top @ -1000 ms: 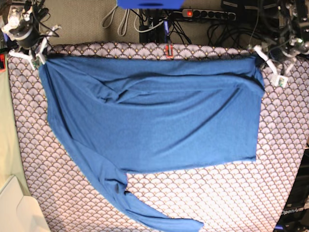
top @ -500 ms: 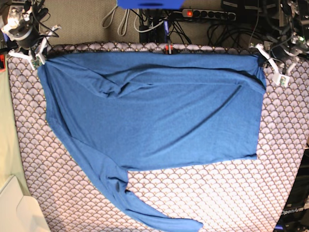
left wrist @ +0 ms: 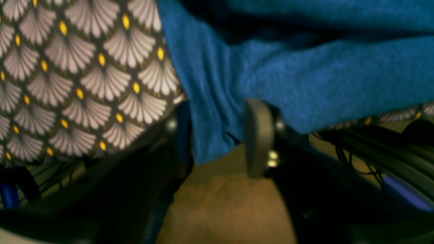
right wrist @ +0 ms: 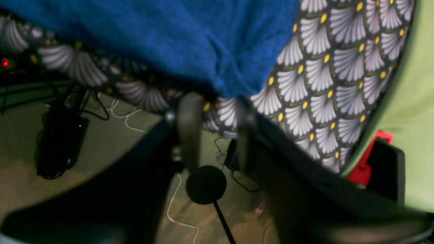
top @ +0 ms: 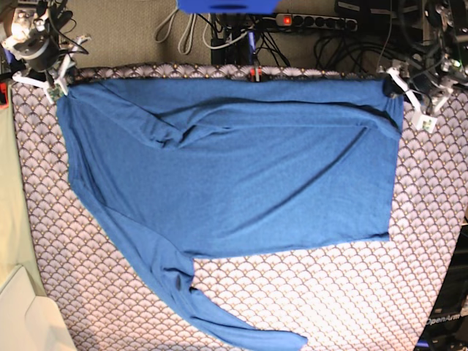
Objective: Fold the T-shirt properly
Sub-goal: 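Pull the collar edge away from the hem with both grippers, then open both grippers and raise them off the collar edge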
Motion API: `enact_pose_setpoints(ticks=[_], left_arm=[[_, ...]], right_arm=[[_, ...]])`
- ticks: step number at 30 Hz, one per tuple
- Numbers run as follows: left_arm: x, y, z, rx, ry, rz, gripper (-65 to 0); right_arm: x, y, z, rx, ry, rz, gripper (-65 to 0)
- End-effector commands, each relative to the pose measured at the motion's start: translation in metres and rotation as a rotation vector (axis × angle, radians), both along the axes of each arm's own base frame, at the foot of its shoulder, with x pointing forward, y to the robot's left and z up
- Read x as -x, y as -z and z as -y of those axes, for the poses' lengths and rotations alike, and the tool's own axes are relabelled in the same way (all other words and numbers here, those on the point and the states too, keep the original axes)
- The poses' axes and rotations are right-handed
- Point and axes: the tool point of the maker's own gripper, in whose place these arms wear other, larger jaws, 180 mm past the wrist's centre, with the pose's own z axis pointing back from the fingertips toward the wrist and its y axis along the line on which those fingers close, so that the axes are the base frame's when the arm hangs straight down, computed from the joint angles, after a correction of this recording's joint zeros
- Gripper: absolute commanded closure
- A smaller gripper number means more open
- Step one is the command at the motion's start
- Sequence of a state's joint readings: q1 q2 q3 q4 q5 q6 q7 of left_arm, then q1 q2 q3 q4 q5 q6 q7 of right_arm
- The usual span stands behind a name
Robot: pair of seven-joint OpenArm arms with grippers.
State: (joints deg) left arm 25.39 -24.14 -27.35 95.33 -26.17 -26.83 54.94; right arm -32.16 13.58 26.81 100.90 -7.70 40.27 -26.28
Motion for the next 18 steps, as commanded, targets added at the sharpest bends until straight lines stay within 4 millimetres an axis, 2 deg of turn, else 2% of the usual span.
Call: enact_pose_setpoints(ticks=[1, 4, 7, 9, 11, 14, 18], left_arm=[[-0.006, -0.009, -0.006, -0.018, 0.011, 0.028, -30.7], [-0.006, -0.01, -0.007, -0.021, 0.007, 0.031, -31.7], [-0.008, -0.012, -0.007, -0.023, 0.008, 0.038, -31.9], [-0.009, -0.018, -0.019, -0.034, -0.028, 0.058, -31.9], [-0.019, -0.031, -0.034, -0.048, -0.075, 0.107, -32.0], [-0.033, -0.047, -0.051, -0.068, -0.122, 0.166, -32.0], [-0.062, -0.068, -0.055, -0.072, -0.131, 0.247, -32.0]], right_arm=[[-0.007, -0.012, 0.01, 0.023, 0.006, 0.039, -23.4], [-0.003, -0.019, 0.029, 0.045, 0.076, 0.065, -26.2], [-0.013, -0.033, 0.044, 0.07, 0.119, 0.116, -26.2], [-0.017, -0.04, 0.052, 0.082, 0.142, 0.143, -26.6], [-0.021, -0.044, 0.056, 0.092, 0.148, 0.157, -26.7], [-0.04, -0.054, 0.058, 0.094, 0.152, 0.205, -26.8], [-0.069, -0.07, 0.058, 0.092, 0.155, 0.286, -26.8]])
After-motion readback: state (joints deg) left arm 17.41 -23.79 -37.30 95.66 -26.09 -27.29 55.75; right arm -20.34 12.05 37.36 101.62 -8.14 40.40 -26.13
